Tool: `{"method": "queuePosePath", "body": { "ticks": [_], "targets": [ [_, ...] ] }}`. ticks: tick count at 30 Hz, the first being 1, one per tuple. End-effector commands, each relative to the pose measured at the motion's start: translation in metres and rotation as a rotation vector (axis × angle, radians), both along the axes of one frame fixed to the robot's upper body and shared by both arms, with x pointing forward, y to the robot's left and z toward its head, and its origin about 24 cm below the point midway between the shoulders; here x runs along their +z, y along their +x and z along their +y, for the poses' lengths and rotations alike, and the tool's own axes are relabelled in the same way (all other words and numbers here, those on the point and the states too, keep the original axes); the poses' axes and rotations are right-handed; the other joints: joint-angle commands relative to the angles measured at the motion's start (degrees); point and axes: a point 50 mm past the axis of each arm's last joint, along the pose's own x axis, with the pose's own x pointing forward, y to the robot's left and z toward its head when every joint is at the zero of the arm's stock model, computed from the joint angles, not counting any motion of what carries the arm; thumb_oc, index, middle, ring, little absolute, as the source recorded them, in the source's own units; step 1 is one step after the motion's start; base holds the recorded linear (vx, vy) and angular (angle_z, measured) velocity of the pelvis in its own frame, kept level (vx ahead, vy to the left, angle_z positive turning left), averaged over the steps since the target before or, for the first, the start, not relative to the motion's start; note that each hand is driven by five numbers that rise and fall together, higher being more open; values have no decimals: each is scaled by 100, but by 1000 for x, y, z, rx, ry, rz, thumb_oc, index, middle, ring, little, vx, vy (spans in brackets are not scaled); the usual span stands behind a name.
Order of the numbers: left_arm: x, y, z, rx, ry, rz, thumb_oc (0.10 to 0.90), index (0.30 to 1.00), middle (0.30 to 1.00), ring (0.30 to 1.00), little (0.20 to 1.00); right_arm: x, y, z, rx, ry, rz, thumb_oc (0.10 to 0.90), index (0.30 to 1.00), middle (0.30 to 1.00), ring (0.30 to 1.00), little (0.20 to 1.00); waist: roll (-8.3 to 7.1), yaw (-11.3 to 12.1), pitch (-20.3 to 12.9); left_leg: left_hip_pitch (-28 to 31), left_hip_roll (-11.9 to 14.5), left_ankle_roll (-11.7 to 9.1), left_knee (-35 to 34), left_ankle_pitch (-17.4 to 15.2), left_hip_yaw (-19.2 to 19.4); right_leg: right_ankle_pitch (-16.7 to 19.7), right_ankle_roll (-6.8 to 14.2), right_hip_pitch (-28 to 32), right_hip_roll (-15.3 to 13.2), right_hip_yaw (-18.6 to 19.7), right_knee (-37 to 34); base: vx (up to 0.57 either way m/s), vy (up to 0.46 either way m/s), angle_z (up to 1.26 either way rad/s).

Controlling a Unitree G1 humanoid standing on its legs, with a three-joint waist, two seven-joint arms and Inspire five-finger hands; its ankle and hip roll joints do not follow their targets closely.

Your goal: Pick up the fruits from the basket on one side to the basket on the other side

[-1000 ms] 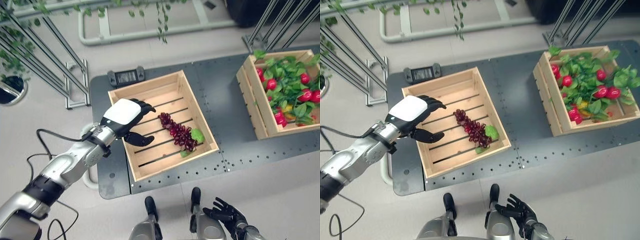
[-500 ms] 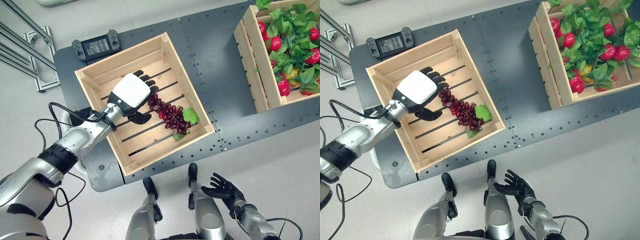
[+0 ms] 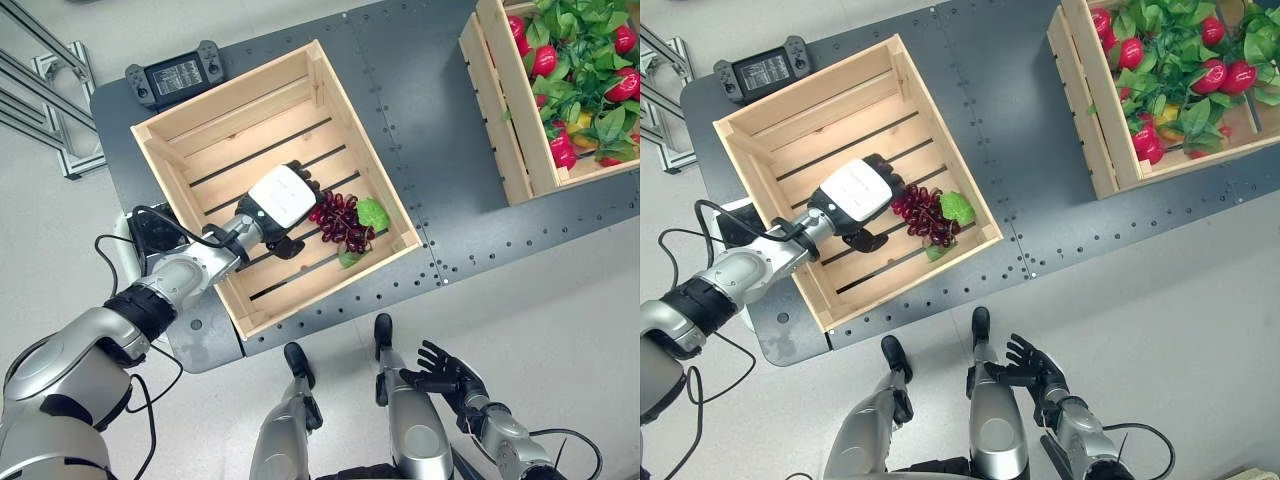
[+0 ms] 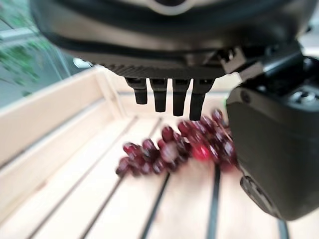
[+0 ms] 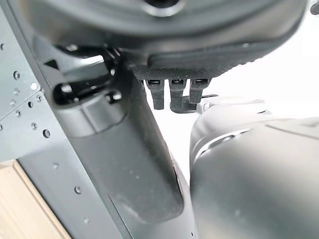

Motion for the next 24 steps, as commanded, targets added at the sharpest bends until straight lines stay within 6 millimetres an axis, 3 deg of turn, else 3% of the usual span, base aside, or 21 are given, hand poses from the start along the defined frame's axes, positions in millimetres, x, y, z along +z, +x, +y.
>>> {"method": "queuePosePath", "body": {
  "ticks": [1,5,15,24],
  "targets": [
    [71,17,-3,62,28,-202,800,900,900,900,900,9,6,-10,-5,14,-53,800,900,900,900,900,-58,-47,92,-507,-71,-80,793,-367,-73,-472,34,-427,273,328,945,0,0,0],
    [76,23,0,141,43,-277,800,900,900,900,900,10,9,-6,5,17,-60,800,900,900,900,900,-71,-88,92,-584,-67,-83,816,-364,-65,-483,27,-520,302,364,988,8,-8,0],
    [80,29,4,142,-25,-426,800,900,900,900,900,10,12,2,-2,37,-76,800,900,900,900,900,-141,-131,92,-694,-63,-100,772,-343,11,-463,31,-669,354,386,966,2,-8,-2],
    [72,34,5,211,56,-404,800,900,900,900,900,11,13,5,5,38,-74,800,900,900,900,900,-181,-175,92,-782,-50,-108,819,-343,63,-444,35,-772,358,395,995,0,0,0]
  ]
}}
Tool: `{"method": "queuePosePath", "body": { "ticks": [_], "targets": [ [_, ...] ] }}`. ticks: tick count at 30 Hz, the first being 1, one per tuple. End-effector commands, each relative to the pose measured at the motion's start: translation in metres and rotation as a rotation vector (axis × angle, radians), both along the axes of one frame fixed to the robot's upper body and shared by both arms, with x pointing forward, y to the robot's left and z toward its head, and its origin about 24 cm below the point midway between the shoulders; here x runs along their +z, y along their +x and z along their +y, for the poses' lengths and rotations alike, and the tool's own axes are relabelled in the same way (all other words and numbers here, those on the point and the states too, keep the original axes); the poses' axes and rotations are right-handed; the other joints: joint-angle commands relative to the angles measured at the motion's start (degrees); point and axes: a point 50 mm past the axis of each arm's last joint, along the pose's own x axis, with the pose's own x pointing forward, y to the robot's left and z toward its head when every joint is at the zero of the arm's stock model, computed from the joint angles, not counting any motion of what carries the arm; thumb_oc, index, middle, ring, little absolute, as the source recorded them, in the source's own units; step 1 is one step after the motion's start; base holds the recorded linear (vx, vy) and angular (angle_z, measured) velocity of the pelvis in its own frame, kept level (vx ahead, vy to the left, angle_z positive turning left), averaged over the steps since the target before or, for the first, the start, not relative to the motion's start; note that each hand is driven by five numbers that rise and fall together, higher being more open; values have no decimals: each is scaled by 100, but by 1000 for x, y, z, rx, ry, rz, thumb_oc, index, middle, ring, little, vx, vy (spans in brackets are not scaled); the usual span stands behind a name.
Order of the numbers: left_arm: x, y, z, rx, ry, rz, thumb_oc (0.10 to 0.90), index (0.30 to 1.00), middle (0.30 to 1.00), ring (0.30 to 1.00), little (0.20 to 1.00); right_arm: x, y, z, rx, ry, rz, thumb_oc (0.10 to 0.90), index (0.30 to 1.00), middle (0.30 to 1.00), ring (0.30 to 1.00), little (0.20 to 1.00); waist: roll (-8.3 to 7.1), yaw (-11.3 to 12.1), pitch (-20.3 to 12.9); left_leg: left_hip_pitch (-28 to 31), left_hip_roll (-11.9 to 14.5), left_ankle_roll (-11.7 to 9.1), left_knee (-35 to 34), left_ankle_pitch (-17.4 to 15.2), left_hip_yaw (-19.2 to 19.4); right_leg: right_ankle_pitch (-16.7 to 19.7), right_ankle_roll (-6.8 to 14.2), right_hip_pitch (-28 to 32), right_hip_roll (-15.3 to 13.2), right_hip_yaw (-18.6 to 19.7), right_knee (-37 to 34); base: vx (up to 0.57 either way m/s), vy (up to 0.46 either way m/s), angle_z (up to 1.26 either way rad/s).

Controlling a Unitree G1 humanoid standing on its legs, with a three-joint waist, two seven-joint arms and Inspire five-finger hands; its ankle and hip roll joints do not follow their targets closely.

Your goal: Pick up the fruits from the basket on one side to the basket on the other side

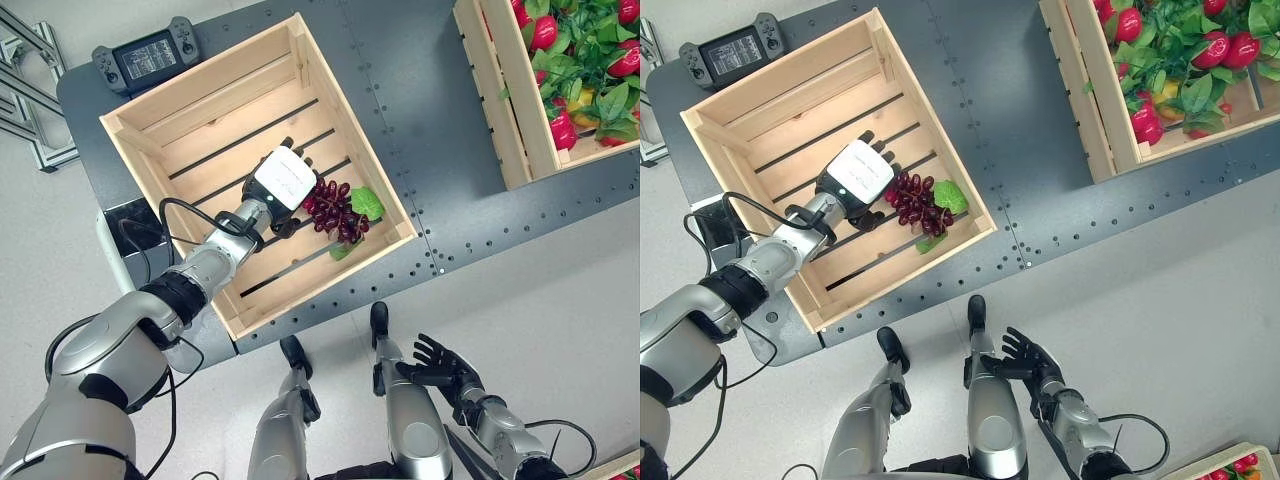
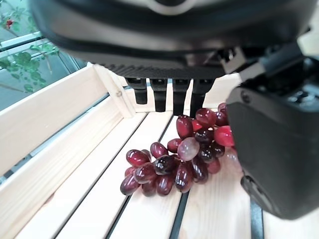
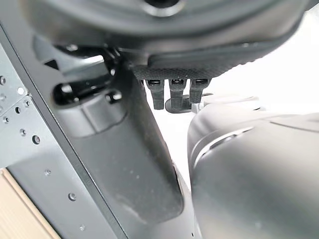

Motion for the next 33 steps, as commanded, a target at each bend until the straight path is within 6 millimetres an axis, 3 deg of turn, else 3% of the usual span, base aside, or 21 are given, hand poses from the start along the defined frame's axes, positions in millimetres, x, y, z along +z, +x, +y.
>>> {"method": "queuePosePath", "body": {
  "ticks": [1,12,13,14,16,27,33],
  "targets": [
    [60,14,12,126,36,-224,800,900,900,900,900,4,1,-2,-12,19,-39,800,900,900,900,900,-145,-79,24,-542,-50,-115,782,-336,-7,-439,46,-459,369,304,899,0,0,0],
    [43,23,17,337,39,-166,800,900,900,900,900,7,8,8,4,32,-53,800,900,900,900,900,-243,-165,24,-744,-2,-106,862,-327,66,-421,39,-683,438,330,975,-1,-1,0],
    [42,24,16,350,34,-165,676,714,714,714,714,8,9,10,11,33,-57,800,900,900,900,900,-257,-178,24,-783,-3,-107,863,-314,74,-407,38,-726,451,339,978,0,0,0],
    [41,24,16,352,33,-163,609,613,613,613,613,8,9,10,12,33,-58,800,900,900,900,900,-258,-180,24,-788,-2,-107,865,-313,77,-406,38,-734,453,340,981,0,0,0],
    [39,25,15,363,15,-162,400,300,300,300,300,8,11,12,19,30,-60,800,900,900,900,900,-262,-205,24,-806,3,-109,864,-308,90,-400,38,-762,461,357,986,0,0,0],
    [39,26,15,338,-50,-173,400,300,300,300,300,7,10,12,15,29,-57,800,900,900,900,900,-259,-204,24,-742,-3,-116,809,-282,111,-407,16,-700,474,335,962,0,0,0],
    [45,22,29,282,-282,-258,400,300,300,300,300,3,6,12,5,25,-40,800,900,900,900,900,-230,-139,24,-542,-18,-111,730,-280,81,-453,-8,-507,479,298,936,0,0,-1]
  ]
}}
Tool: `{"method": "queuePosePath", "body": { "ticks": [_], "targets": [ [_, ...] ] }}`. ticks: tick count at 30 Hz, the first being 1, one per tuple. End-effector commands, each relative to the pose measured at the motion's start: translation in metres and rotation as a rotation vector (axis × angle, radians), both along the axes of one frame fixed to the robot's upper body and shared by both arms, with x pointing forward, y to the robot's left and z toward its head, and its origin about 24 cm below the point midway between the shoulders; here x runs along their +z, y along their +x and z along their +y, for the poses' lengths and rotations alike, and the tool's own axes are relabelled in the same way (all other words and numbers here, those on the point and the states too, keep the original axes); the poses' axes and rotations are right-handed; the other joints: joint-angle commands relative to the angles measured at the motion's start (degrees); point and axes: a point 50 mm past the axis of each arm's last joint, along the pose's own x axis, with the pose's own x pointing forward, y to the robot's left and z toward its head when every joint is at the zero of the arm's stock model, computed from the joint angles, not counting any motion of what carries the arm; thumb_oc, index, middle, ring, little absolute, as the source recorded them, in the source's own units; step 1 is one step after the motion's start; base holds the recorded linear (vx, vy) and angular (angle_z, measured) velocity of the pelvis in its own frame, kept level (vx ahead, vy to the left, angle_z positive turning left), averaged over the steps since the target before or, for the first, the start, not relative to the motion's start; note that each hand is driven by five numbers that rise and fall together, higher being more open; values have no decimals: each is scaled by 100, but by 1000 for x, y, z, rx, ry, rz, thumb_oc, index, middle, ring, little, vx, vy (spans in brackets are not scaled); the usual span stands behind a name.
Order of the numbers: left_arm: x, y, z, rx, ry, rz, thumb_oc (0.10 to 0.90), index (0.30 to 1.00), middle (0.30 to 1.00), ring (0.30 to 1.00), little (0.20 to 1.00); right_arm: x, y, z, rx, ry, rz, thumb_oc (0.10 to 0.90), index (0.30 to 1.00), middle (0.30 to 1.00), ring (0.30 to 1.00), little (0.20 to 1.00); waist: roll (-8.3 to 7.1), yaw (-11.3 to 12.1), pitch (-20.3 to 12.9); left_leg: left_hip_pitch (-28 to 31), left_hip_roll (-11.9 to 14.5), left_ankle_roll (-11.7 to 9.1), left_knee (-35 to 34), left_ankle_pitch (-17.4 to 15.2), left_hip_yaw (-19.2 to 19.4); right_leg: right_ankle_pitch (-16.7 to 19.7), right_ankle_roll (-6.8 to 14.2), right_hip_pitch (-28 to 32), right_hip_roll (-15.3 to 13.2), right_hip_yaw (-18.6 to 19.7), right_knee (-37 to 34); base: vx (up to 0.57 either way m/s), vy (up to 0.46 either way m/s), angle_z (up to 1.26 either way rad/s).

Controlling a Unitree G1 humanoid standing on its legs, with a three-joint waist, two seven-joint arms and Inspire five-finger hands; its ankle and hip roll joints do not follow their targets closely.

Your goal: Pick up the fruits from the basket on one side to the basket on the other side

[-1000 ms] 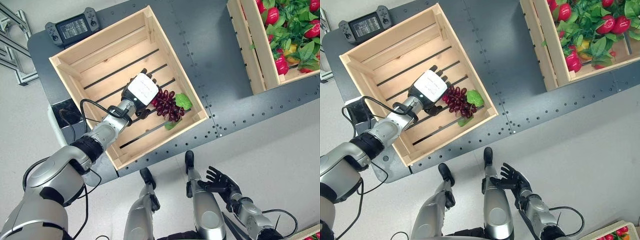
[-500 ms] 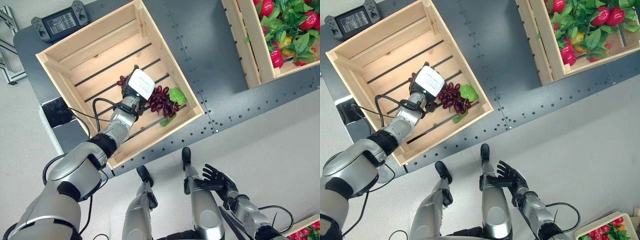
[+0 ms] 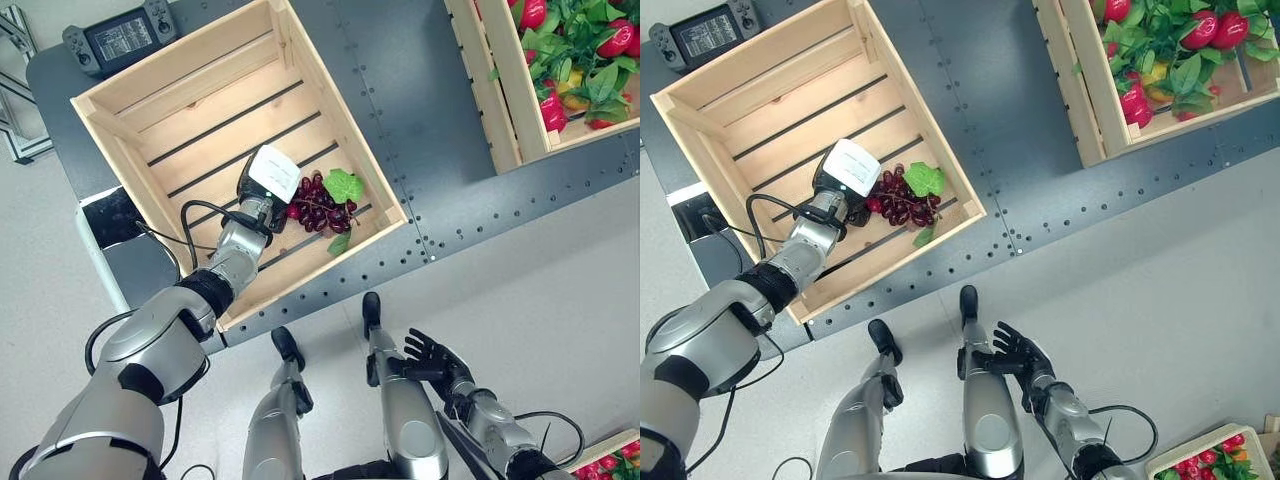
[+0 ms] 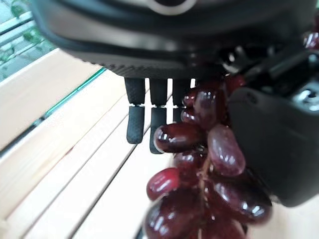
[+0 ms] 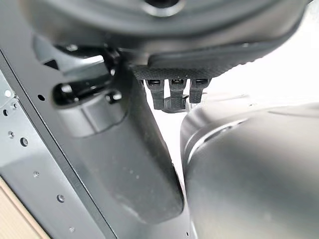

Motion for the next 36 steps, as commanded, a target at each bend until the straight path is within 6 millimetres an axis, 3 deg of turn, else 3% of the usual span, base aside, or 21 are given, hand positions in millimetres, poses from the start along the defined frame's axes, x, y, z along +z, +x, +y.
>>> {"method": "queuePosePath", "body": {
  "ticks": [1,9,16,22,27,36],
  "targets": [
    [60,5,22,-3,-166,-323,400,300,300,300,300,2,-4,-6,-30,-1,-26,800,900,900,900,900,2,4,-4,-124,-52,-144,408,-259,33,-551,34,-109,488,191,732,-1,-1,-5],
    [71,-9,33,-203,-303,-481,400,300,300,300,300,-4,-17,-11,-66,3,11,800,900,900,900,900,74,152,-86,337,-96,-154,238,-278,-86,-681,-22,347,470,47,695,0,-7,-2],
    [62,-32,26,-415,-444,-557,400,300,300,300,300,-18,-38,-12,-116,12,87,800,900,900,900,900,208,334,-620,758,-132,-157,-151,-268,-376,-801,-102,801,521,18,509,22,-51,8],
    [59,-57,16,-569,-534,-617,400,300,300,300,300,-24,-47,-12,-147,13,122,800,900,900,900,900,334,443,-1104,1162,-81,-251,-740,-54,-548,-790,-145,1251,589,8,165,26,-58,8],
    [58,-74,15,-642,-613,-697,400,300,300,300,300,-27,-54,-14,-157,1,143,800,900,900,900,900,398,536,-1353,1240,52,-362,-849,66,-646,-742,-170,1529,576,-75,-48,-2,-33,8],
    [55,-95,10,-740,-794,-816,400,300,300,300,300,-34,-61,-9,-174,7,175,800,900,900,900,900,386,683,-1626,1409,158,-384,-849,42,-727,-833,-253,1805,580,-227,-163,-10,-70,3]
  ]
}}
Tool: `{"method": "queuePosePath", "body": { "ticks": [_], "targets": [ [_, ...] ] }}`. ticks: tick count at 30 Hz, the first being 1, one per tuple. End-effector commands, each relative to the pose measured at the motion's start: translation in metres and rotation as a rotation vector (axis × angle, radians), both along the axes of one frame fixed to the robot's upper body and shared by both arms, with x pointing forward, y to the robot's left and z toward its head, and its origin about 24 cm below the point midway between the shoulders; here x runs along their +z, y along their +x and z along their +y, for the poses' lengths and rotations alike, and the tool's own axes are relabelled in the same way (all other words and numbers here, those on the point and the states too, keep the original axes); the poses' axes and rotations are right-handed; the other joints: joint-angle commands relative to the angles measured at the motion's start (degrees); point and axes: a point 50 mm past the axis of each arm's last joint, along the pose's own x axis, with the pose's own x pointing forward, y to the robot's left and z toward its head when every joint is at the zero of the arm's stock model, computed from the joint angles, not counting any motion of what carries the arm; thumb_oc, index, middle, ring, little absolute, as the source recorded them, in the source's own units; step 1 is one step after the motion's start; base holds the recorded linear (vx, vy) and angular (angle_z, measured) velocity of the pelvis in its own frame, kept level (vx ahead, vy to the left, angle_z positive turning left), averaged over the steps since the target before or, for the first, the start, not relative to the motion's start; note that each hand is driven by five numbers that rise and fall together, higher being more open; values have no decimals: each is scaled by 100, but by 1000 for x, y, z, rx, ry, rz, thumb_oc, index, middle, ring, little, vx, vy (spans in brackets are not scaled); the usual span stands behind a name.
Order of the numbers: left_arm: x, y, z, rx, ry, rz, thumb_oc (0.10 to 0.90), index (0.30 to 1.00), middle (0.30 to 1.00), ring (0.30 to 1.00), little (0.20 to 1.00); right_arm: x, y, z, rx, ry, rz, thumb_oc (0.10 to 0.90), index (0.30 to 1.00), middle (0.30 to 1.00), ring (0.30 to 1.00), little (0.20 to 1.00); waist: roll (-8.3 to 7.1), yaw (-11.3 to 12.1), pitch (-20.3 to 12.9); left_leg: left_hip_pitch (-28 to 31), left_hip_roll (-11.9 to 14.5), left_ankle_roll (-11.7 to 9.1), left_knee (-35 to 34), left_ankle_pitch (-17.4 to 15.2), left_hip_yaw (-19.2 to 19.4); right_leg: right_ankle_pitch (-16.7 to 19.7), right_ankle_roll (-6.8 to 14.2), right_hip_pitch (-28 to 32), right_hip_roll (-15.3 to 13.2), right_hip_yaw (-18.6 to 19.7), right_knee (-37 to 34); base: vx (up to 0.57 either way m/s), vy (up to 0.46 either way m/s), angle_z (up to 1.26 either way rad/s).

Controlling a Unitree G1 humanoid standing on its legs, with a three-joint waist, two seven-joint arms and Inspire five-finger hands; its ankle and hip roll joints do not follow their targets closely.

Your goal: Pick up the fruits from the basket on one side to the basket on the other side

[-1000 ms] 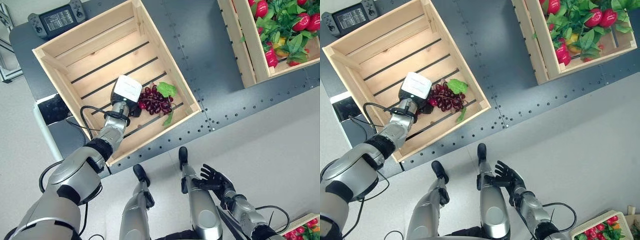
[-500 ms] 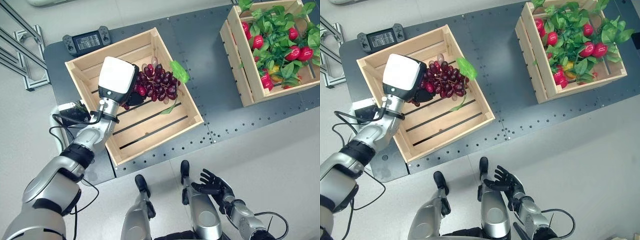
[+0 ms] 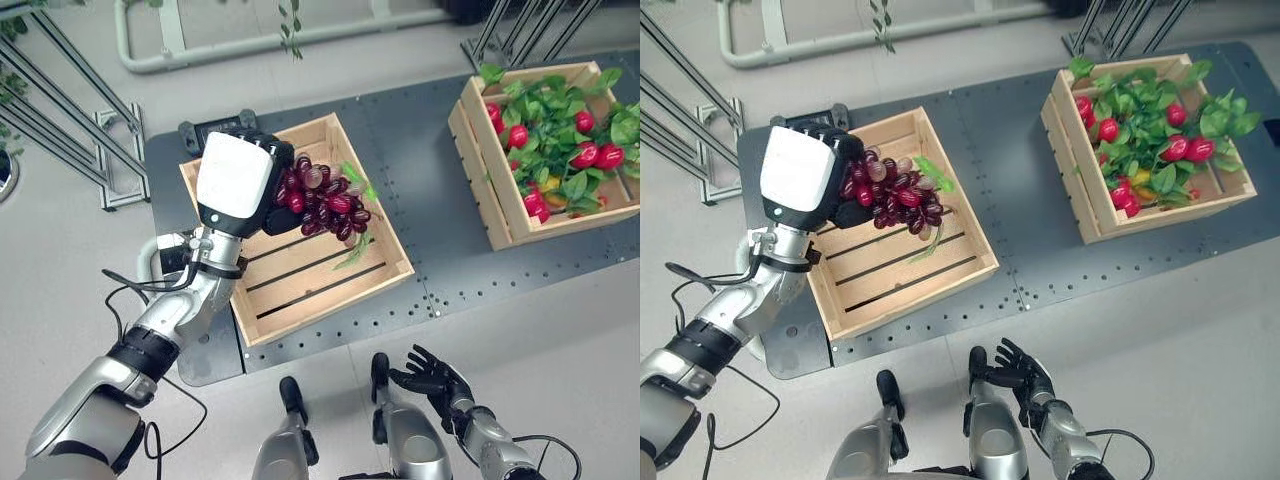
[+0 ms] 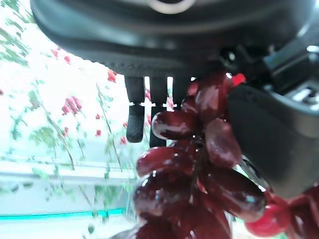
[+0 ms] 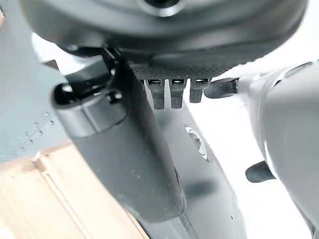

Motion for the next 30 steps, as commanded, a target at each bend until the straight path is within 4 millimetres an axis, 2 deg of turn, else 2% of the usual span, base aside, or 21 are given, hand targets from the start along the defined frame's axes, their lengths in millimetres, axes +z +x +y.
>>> {"method": "queuePosePath", "body": {
  "ticks": [1,6,8,12,14,16,17,19,22,25,27,28,30],
  "targets": [
    [41,-10,-8,-111,-209,-268,400,300,300,300,300,-12,-28,-6,-45,-29,61,800,900,900,900,900,125,142,-813,-128,-33,-161,8,-314,-296,-864,-129,120,263,132,556,-6,-145,2],
    [38,-27,-10,-180,-275,-333,400,300,300,300,300,-14,-31,4,-61,-3,73,800,900,900,900,900,63,257,-951,9,-67,-148,115,-355,-637,-879,-176,272,380,403,506,15,-118,-5],
    [38,-34,-12,-207,-309,-355,400,300,300,300,300,-15,-33,5,-57,-12,83,800,900,900,900,900,22,343,-1011,-55,-243,-103,418,-525,-1005,-855,-179,332,379,583,495,44,-24,-46],
    [37,-44,-12,-215,-341,-365,400,300,300,300,300,-17,-37,6,-50,-27,106,800,900,900,900,900,-95,498,-1140,-224,-601,-3,1256,-991,-1429,-797,-156,484,299,861,417,63,62,-47],
    [33,-51,-8,-198,-334,-341,400,300,300,300,300,-15,-34,7,-45,-29,103,800,900,900,900,900,-187,618,-1184,-344,-855,48,1860,-1178,-1860,-731,-126,587,250,1141,382,49,217,-56],
    [32,-54,-5,-165,-309,-315,400,300,300,300,300,-8,-25,7,-59,-14,64,800,900,900,900,900,-211,655,-1225,-349,-915,93,1979,-1222,-2020,-684,-87,637,242,1367,370,24,241,-64],
    [31,-55,-4,-160,-295,-295,400,300,300,300,300,-1,-18,6,-84,-6,11,800,900,900,900,900,-221,629,-1266,-282,-889,115,1848,-1207,-1918,-644,-61,626,218,1423,392,14,244,-85],
    [24,-54,-4,-163,-259,-244,400,300,300,300,300,19,-3,2,-204,64,-111,800,900,900,900,900,-151,477,-1352,50,-739,152,1295,-1138,-1476,-657,25,630,177,1345,458,20,252,-106],
    [9,-57,5,-141,-215,-198,400,300,300,300,300,53,8,-6,-262,140,-307,800,900,900,900,900,-106,306,-1371,384,-669,223,745,-1064,-1243,-634,165,548,111,1322,550,6,160,-37],
    [8,-61,17,-133,-182,-185,400,300,300,300,300,79,12,-18,-200,146,-433,800,900,900,900,900,-122,268,-1368,504,-641,251,440,-1005,-1208,-628,239,472,91,1268,575,-25,38,-14],
    [10,-63,22,-135,-162,-189,400,300,300,300,300,105,20,-26,-128,129,-533,800,900,900,900,900,-168,262,-1372,502,-654,247,431,-1012,-1195,-601,269,440,68,1202,542,-27,-30,6],
    [11,-63,23,-136,-160,-188,400,300,300,300,300,109,20,-28,-121,122,-550,800,900,900,900,900,-179,260,-1373,502,-656,246,435,-1017,-1192,-596,274,433,64,1194,539,12,-63,7],
    [13,-65,26,-135,-140,-180,400,300,300,300,300,155,35,-51,-59,49,-714,800,900,900,900,900,-246,249,-1384,582,-602,242,450,-1076,-1064,-604,293,523,38,1089,456,25,-74,11]
  ]
}}
